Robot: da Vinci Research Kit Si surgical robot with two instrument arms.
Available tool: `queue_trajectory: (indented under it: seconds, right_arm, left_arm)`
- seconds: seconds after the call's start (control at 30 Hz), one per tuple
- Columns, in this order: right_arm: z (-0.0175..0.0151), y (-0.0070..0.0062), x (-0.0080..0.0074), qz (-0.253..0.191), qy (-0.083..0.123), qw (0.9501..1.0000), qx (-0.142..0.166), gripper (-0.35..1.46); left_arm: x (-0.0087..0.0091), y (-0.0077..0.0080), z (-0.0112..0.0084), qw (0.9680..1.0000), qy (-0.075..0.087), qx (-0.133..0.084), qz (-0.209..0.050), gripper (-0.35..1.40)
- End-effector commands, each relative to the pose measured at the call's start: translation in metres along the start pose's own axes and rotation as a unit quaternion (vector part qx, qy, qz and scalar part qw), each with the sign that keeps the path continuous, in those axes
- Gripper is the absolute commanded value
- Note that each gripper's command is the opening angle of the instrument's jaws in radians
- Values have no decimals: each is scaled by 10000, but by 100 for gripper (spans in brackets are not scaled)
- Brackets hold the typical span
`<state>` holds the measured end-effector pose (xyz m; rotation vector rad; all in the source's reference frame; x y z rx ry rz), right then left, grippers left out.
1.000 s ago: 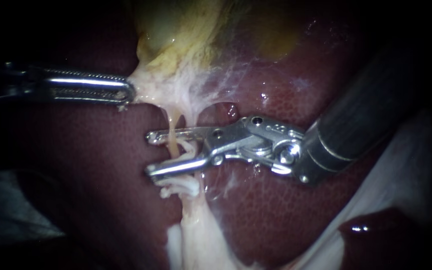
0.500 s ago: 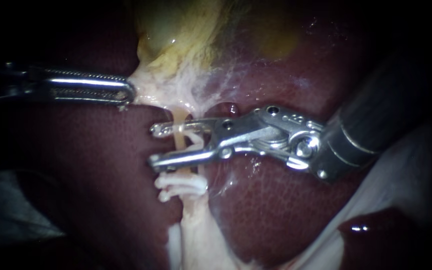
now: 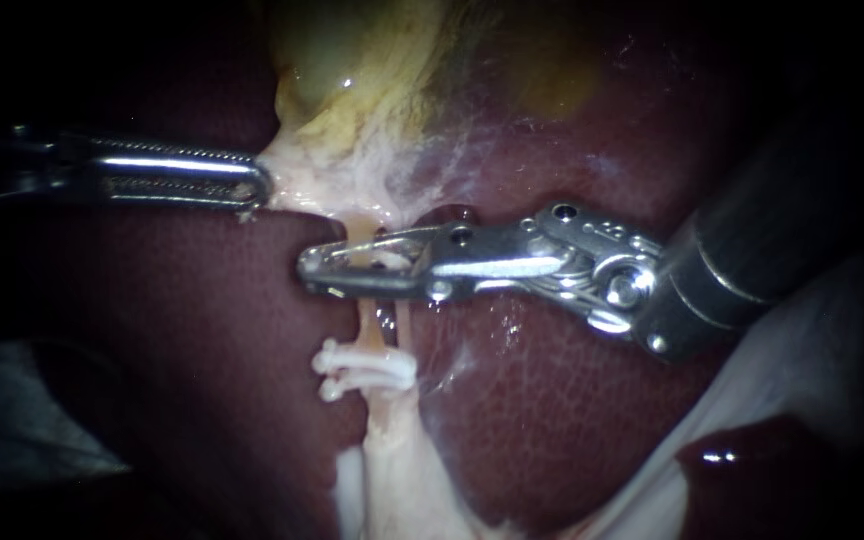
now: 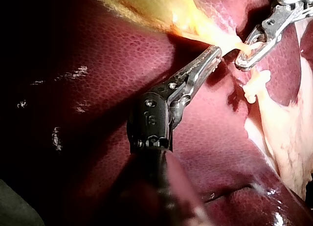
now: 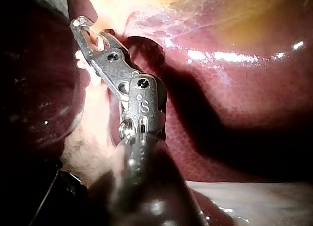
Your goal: Clipping third clip left tube
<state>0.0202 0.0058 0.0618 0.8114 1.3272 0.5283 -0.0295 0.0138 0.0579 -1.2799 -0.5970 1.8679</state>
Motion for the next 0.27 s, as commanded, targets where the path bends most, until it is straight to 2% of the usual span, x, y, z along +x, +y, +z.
queue_trajectory:
  seconds: [0.03, 0.27]
  right_arm:
    - [0, 0, -1, 15, -2, 10000, -4, -35]
    - [1, 1, -2, 43, -17, 10000, 51, -35]
  left_arm:
    - [0, 0, 0, 10000, -1, -1, 1, -35]
    - [0, 0, 0, 10000, 0, -1, 1, -35]
